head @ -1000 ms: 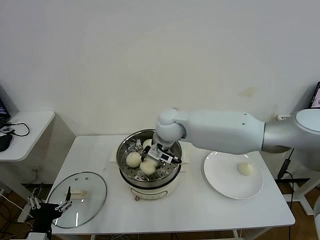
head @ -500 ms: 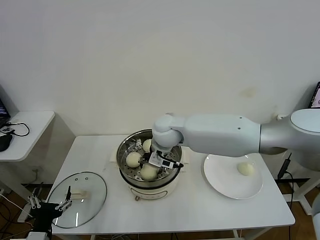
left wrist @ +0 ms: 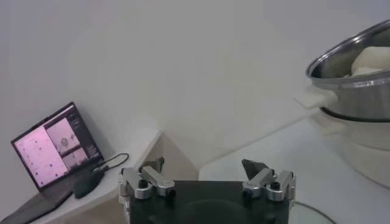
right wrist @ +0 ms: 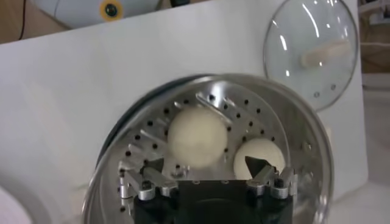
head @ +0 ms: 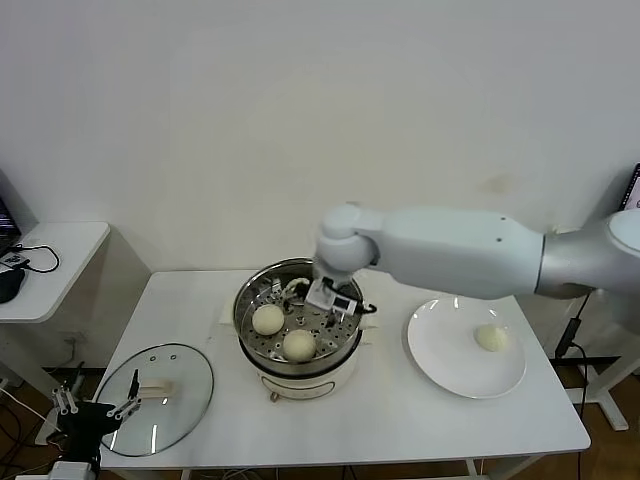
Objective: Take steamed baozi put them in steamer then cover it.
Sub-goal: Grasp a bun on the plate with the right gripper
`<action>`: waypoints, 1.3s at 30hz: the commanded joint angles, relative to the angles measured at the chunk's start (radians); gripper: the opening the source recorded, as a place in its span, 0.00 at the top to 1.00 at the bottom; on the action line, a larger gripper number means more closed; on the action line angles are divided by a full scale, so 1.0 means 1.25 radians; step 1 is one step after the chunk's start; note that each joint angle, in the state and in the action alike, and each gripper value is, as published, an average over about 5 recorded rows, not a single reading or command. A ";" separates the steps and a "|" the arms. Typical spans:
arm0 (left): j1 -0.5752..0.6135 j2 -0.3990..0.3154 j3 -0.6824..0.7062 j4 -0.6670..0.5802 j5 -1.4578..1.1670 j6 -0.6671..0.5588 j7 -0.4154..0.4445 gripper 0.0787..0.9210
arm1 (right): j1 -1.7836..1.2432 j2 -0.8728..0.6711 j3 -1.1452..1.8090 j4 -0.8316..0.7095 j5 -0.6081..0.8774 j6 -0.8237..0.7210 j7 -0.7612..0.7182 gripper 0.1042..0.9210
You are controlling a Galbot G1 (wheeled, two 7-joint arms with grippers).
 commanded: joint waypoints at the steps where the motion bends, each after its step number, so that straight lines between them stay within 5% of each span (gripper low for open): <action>1: 0.003 0.007 -0.007 0.001 -0.003 -0.001 0.001 0.12 | 0.013 -0.172 0.106 0.000 0.100 -0.164 -0.049 0.12; 8: 0.001 0.020 -0.004 -0.003 -0.006 -0.001 0.002 0.12 | -0.039 -0.370 0.135 0.052 0.097 -0.285 -0.068 0.12; 18: -0.012 0.034 0.015 -0.002 -0.004 0.002 0.005 0.12 | -0.235 -0.554 0.251 0.052 -0.045 -0.283 -0.063 0.12; 28: -0.009 0.035 0.020 -0.003 0.000 0.006 0.007 0.12 | -0.530 -0.581 0.479 -0.025 -0.176 -0.261 -0.049 0.12; 39: 0.001 0.029 0.014 -0.003 0.002 0.008 0.008 0.12 | -0.620 -0.475 0.592 -0.189 -0.238 -0.250 -0.036 0.12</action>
